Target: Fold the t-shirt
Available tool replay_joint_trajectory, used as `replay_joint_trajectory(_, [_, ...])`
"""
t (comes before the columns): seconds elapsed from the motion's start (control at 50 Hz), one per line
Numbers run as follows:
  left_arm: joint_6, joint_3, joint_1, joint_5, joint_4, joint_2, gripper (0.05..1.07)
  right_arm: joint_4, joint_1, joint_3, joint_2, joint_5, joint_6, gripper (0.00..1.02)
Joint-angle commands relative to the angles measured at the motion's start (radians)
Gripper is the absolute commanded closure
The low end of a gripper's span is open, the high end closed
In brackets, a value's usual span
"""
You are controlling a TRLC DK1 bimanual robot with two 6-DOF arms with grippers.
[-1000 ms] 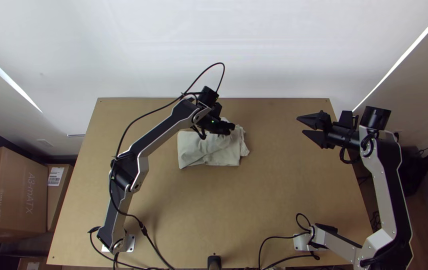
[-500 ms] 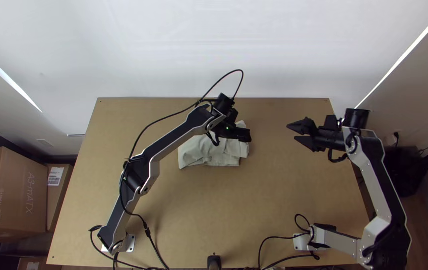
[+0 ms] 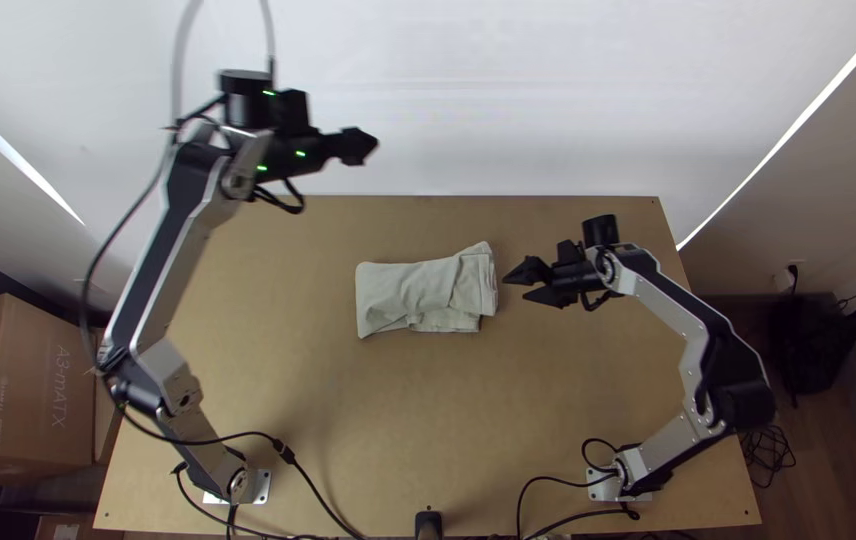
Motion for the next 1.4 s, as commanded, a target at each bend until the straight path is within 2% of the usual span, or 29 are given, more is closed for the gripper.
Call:
replay_joint_trajectory(0.0, [0.022,-0.019,0.069,-0.011,-0.015,-0.091,0.09,0.005,0.037,0.069,0.092,-0.009,-0.050,0.04])
replay_joint_trajectory(0.36, [0.078,-0.075,0.270,-0.011,-0.089,-0.260,0.10,0.056,0.150,0.210,0.262,-0.009,-0.063,0.04])
replay_joint_trajectory(0.66, [0.088,-0.085,0.347,-0.011,-0.123,-0.304,0.10,0.040,0.209,0.316,0.379,-0.012,-0.029,0.05])
replay_joint_trajectory(0.7, [0.095,-0.083,0.350,-0.011,-0.124,-0.307,0.10,0.031,0.213,0.329,0.392,-0.013,-0.026,0.10])
replay_joint_trajectory(0.78, [0.098,-0.072,0.356,-0.011,-0.129,-0.309,0.10,0.028,0.224,0.339,0.415,-0.021,-0.012,0.33])
replay_joint_trajectory(0.84, [0.098,-0.065,0.362,-0.011,-0.133,-0.309,0.10,0.028,0.228,0.339,0.425,-0.020,-0.015,0.69])
replay_joint_trajectory(0.88, [0.099,-0.063,0.367,-0.011,-0.135,-0.310,0.10,0.028,0.228,0.342,0.434,-0.020,-0.015,0.98])
replay_joint_trajectory(0.9, [0.099,-0.062,0.371,-0.011,-0.135,-0.310,0.10,0.028,0.227,0.345,0.437,-0.020,-0.014,1.01])
replay_joint_trajectory(1.12, [0.108,-0.045,0.393,-0.011,-0.136,-0.310,0.10,0.028,0.161,0.333,0.438,-0.020,-0.021,1.00])
replay_joint_trajectory(1.38, [0.098,-0.052,0.406,-0.011,-0.135,-0.303,0.10,0.028,-0.043,0.333,0.411,-0.020,-0.052,1.00])
